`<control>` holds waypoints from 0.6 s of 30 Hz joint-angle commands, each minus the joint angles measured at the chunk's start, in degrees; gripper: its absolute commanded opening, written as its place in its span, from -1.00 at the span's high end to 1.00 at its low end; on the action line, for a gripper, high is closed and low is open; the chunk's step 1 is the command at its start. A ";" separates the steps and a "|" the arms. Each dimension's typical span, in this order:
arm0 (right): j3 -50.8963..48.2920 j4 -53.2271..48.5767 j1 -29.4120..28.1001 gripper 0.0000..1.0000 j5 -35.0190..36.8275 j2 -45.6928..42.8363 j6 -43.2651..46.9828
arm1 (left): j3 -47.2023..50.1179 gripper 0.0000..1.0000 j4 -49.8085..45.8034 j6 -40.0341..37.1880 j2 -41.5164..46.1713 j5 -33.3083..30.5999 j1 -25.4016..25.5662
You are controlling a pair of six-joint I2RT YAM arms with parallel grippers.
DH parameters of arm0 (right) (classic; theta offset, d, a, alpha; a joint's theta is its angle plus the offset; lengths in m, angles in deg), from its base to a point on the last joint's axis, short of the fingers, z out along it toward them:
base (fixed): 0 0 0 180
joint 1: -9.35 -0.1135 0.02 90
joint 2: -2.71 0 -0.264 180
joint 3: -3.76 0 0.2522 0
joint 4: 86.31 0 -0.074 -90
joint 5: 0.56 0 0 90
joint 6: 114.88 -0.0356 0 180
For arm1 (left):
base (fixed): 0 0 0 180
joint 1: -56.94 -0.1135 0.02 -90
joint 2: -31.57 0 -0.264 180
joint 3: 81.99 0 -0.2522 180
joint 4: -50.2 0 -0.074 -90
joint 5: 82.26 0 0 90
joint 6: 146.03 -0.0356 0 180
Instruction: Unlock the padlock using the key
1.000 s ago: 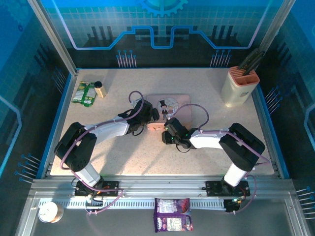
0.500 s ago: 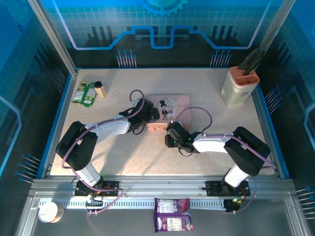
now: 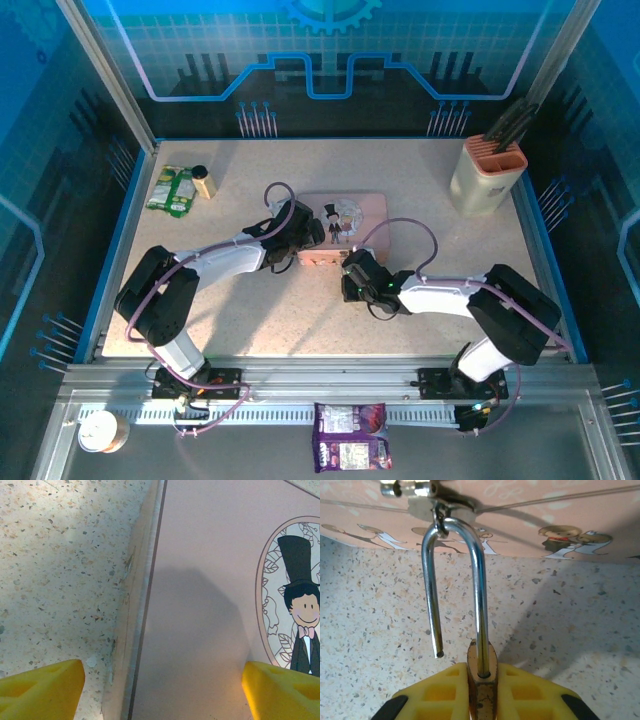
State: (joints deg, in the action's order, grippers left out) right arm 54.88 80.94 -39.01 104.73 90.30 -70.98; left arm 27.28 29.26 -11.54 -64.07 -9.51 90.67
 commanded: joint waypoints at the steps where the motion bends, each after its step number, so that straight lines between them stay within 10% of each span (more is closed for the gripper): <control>1: -0.68 -3.26 0.95 0.71 2.06 -1.39 -2.53 | 0.39 -0.66 -6.18 -1.61 -3.31 -3.02 -0.17; 18: 0.17 -0.32 8.34 0.91 5.09 -3.57 -4.75 | -2.39 -0.64 -10.35 2.65 -4.24 -6.39 6.29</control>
State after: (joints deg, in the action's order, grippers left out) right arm 54.73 77.44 -31.95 105.96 88.31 -74.42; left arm 24.59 26.79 -9.38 -65.64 -14.34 96.07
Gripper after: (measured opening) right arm 0.127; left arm 0.822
